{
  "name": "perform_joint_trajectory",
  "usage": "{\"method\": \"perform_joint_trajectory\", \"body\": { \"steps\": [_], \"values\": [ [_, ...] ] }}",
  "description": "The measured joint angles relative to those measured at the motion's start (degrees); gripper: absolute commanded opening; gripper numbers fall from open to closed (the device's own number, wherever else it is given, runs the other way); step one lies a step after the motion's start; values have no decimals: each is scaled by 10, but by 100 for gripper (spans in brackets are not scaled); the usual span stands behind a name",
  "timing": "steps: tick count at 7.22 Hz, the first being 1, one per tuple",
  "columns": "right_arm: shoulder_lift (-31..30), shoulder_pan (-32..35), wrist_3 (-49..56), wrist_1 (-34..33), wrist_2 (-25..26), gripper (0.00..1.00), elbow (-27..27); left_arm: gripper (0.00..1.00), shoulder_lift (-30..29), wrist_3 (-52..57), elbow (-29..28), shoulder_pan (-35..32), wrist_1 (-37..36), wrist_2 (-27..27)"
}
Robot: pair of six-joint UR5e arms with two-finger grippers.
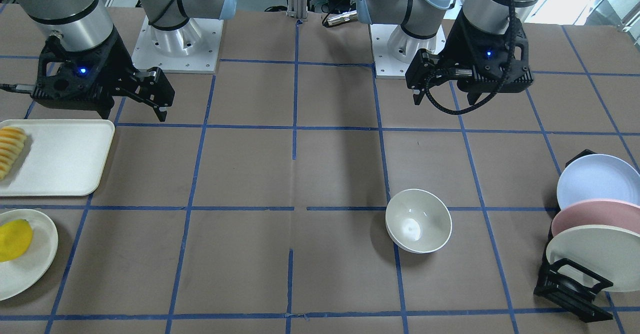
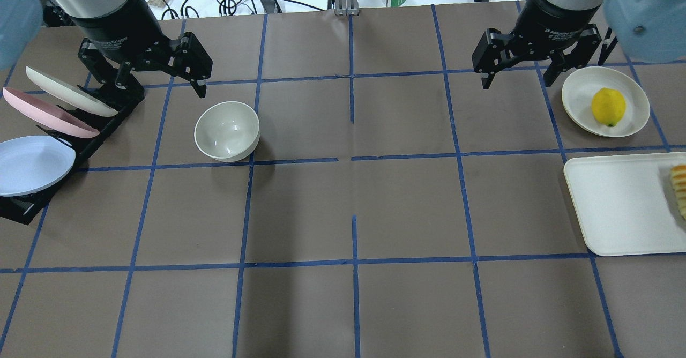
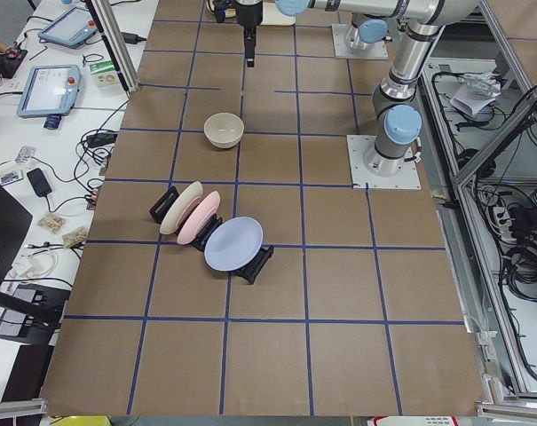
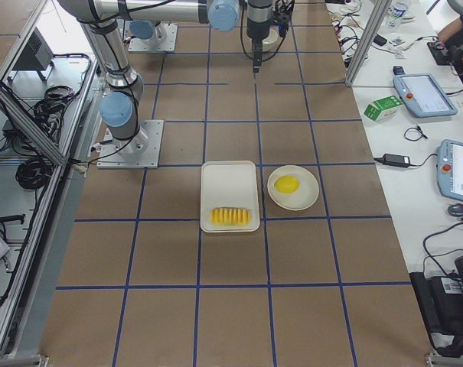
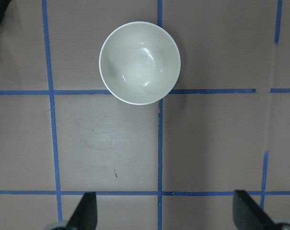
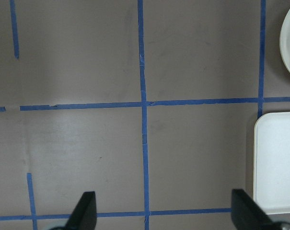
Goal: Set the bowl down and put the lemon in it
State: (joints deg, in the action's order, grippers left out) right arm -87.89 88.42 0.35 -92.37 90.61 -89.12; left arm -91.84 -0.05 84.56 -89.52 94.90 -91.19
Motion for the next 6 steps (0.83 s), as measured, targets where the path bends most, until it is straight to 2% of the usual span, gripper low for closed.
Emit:
{"method": "perform_joint_trajectory", "body": {
  "steps": [6],
  "values": [
    [14, -13, 7, -8, 4, 100, -7, 100, -16, 9, 3, 15, -11, 2]
  ]
}}
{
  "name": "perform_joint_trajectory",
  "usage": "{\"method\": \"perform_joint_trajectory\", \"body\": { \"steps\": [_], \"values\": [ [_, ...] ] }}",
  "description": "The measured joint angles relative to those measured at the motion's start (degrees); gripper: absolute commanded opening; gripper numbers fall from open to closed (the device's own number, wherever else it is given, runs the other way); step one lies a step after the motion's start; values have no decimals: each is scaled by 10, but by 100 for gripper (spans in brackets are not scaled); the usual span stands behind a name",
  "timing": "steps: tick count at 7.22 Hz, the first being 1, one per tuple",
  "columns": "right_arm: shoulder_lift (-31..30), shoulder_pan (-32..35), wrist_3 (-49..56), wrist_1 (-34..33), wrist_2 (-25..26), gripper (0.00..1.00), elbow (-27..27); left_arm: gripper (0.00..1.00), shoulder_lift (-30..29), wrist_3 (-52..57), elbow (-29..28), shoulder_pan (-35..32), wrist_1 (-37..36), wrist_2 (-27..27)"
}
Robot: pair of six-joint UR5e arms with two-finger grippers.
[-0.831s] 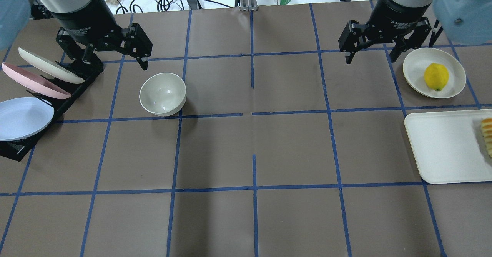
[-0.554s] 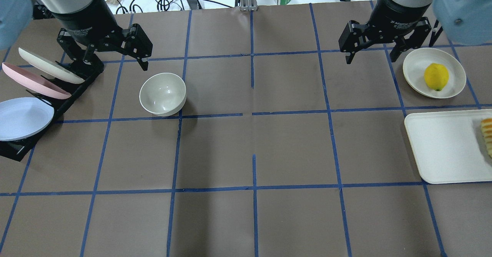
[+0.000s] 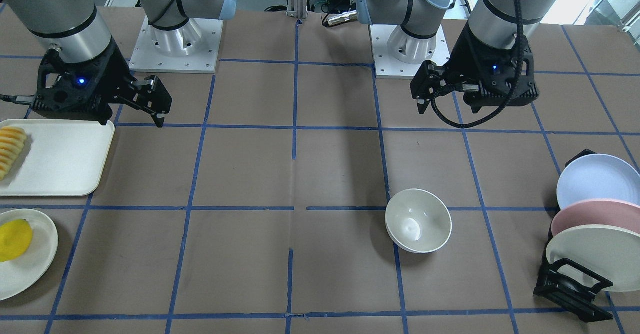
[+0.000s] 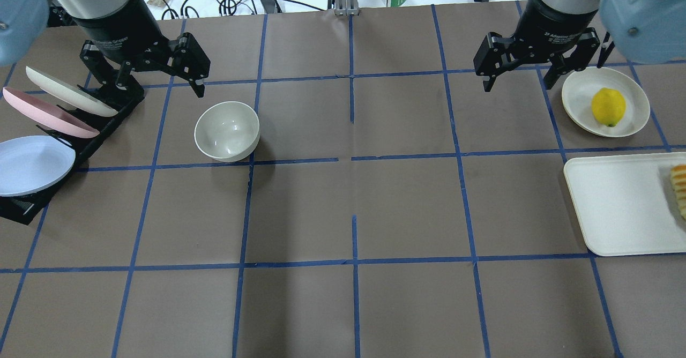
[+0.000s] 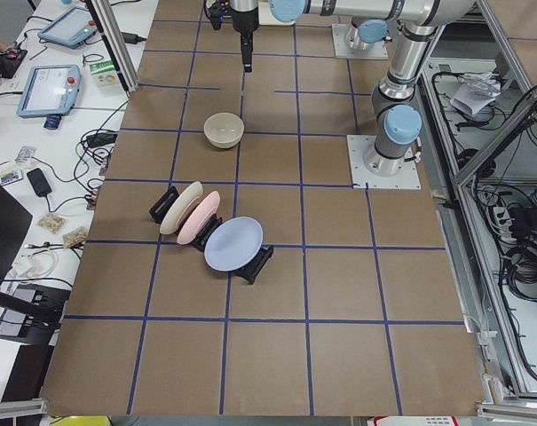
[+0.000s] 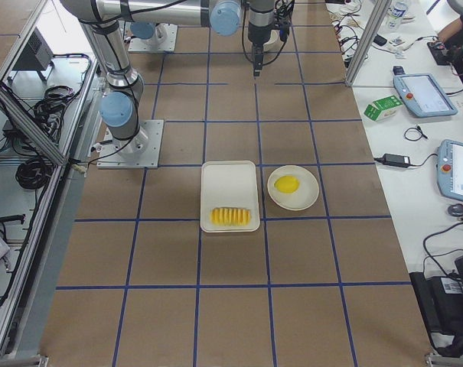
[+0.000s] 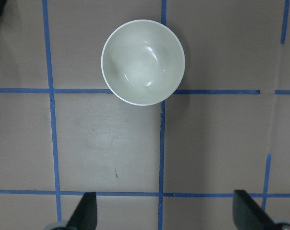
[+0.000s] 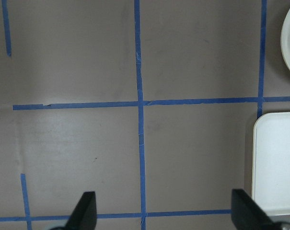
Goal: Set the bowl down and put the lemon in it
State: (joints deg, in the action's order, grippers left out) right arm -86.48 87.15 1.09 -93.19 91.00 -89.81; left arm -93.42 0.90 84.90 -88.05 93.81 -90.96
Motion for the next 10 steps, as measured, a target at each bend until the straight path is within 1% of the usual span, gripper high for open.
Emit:
{"method": "perform_joint_trajectory", "body": {
  "steps": [1, 3, 5, 7, 8, 9, 10],
  "values": [
    [13, -24, 1, -15, 6, 100, -2, 100, -15, 22, 9, 14, -29, 0],
    [54, -98, 25, -50, 12, 100, -3, 100, -83, 66, 19, 50, -106, 10],
    [105, -165, 110, -115, 13, 100, -2, 99, -156, 92, 23, 65, -169, 17],
    [157, -215, 188, -170, 12, 100, 3, 98, -204, 117, 29, 82, -203, 19],
    [183, -233, 217, -213, 12, 100, 4, 98, -223, 121, 45, 86, -238, 20],
    [209, -245, 238, -255, 13, 100, 5, 98, -236, 120, 75, 88, -289, 20],
    [231, -253, 246, -283, 12, 100, 6, 93, -242, 117, 104, 89, -334, 20]
  ]
}}
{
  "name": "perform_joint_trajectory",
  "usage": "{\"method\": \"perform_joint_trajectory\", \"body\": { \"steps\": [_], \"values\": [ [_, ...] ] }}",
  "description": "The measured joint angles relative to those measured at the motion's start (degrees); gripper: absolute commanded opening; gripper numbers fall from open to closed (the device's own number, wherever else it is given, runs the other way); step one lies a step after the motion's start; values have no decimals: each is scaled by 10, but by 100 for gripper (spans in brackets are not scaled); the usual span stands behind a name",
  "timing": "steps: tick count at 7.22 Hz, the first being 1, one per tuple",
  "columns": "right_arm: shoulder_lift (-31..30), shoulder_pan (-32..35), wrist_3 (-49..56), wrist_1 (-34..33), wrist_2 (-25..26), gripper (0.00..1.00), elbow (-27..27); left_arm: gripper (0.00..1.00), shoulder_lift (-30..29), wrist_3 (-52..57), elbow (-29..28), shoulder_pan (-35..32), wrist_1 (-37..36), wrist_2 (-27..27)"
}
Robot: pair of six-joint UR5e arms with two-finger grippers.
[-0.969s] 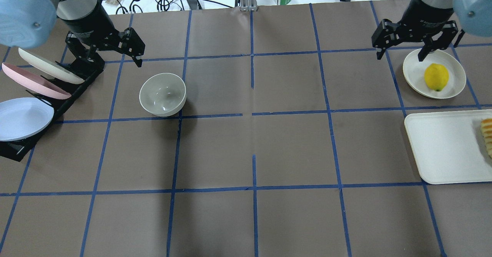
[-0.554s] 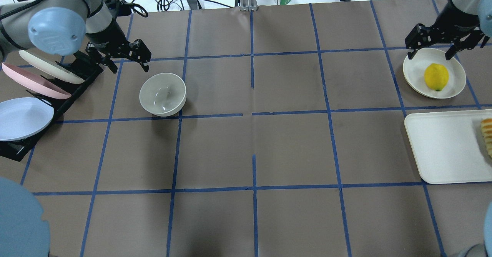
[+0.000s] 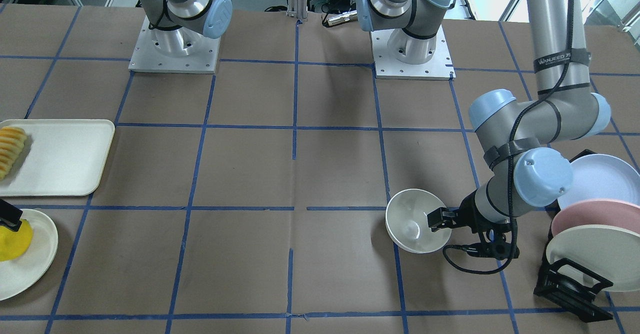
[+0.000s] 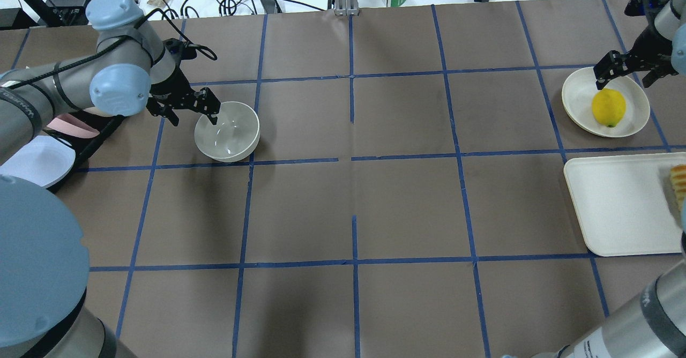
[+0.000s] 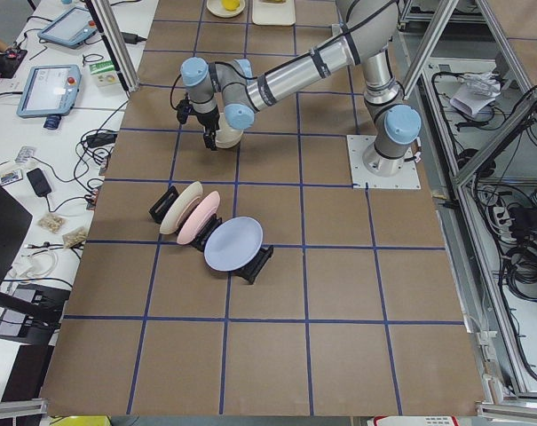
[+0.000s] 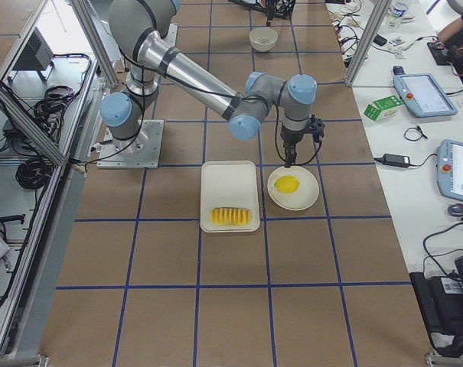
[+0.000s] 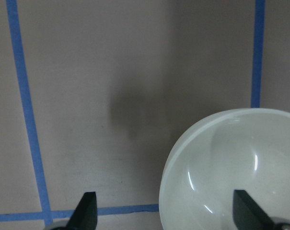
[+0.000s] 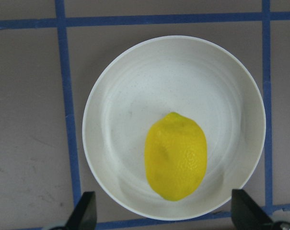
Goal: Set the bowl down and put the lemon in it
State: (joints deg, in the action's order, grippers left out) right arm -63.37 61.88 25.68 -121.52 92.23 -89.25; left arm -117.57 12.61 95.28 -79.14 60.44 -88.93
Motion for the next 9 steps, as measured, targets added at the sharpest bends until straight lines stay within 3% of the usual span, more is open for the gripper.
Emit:
{"method": "perform_joint_trajectory", "body": {
  "steps": [1, 3, 4, 7, 9],
  "values": [
    [17, -4, 3, -21, 0, 100, 0, 83, -2, -1, 18, 2, -21, 0],
    [46, -7, 7, -63, -6, 100, -1, 21, -2, -2, 31, 3, -29, 13],
    [56, -7, 8, -73, -6, 100, -1, 0, -2, -1, 31, 3, -28, 28],
    [71, -12, 4, -75, -5, 97, -7, 0, -2, 7, 32, 3, -28, 37],
    [76, -14, 3, -72, -7, 38, -8, 0, 3, 6, 31, 5, -24, 37]
  ]
}}
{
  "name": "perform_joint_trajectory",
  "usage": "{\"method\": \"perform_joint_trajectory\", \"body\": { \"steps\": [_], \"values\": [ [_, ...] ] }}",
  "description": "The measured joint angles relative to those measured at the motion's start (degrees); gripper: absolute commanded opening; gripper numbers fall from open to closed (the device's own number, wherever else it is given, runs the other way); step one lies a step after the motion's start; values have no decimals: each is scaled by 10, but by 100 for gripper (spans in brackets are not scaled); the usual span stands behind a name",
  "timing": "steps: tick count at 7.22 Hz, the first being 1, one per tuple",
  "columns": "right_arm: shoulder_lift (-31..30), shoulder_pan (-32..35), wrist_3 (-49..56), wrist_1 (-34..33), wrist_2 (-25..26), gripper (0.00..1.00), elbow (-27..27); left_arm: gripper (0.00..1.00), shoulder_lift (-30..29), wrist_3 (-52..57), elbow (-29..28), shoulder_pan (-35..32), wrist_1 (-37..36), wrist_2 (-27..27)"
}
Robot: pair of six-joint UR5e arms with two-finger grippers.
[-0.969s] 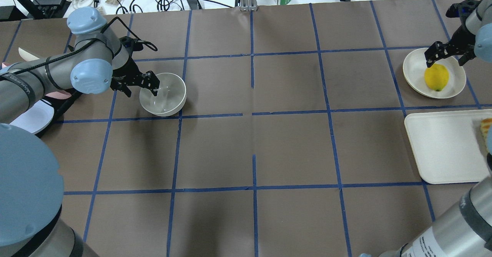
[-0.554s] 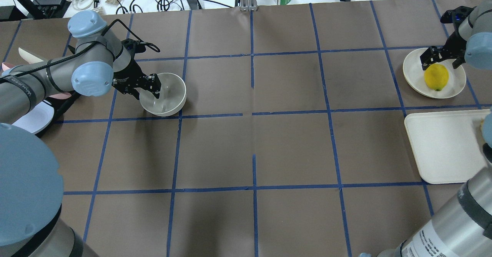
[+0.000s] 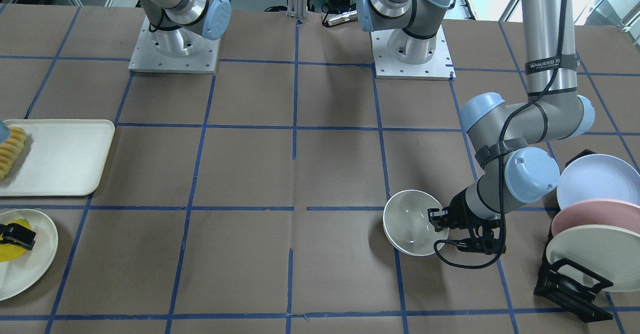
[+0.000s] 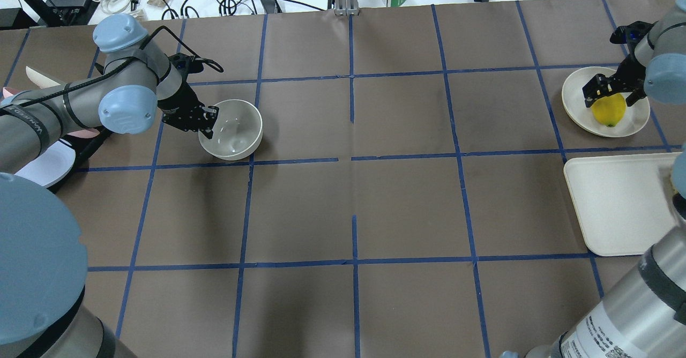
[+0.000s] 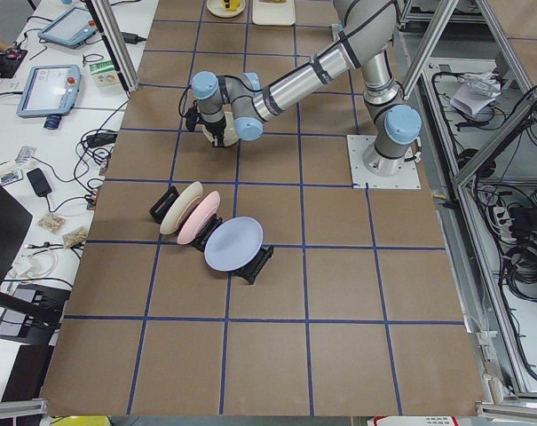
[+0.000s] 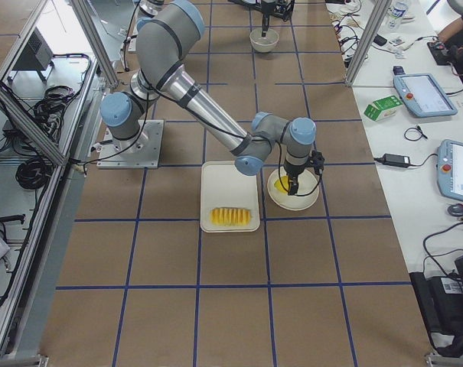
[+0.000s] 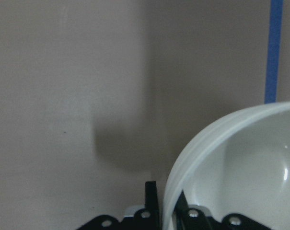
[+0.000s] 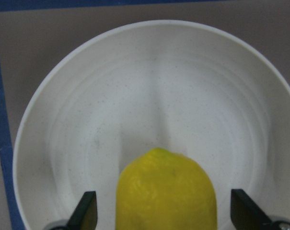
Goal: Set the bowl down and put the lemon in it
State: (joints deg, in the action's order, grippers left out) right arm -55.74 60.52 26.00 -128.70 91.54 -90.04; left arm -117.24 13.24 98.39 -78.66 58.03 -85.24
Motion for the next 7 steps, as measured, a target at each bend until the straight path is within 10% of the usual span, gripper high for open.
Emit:
{"method": "perform_joint_trajectory", "body": {
  "steps": [1, 2, 7],
  "values": [
    [0, 0, -1, 1, -1, 8, 0, 0, 8, -5, -4, -1, 14, 2],
    [0, -1, -1, 3, -1, 0, 0, 0, 19, -16, -11, -7, 36, 6],
    [-54, 3, -9, 72, -1, 0, 14, 0, 41, -208, 7, -167, -11, 78]
  ]
}}
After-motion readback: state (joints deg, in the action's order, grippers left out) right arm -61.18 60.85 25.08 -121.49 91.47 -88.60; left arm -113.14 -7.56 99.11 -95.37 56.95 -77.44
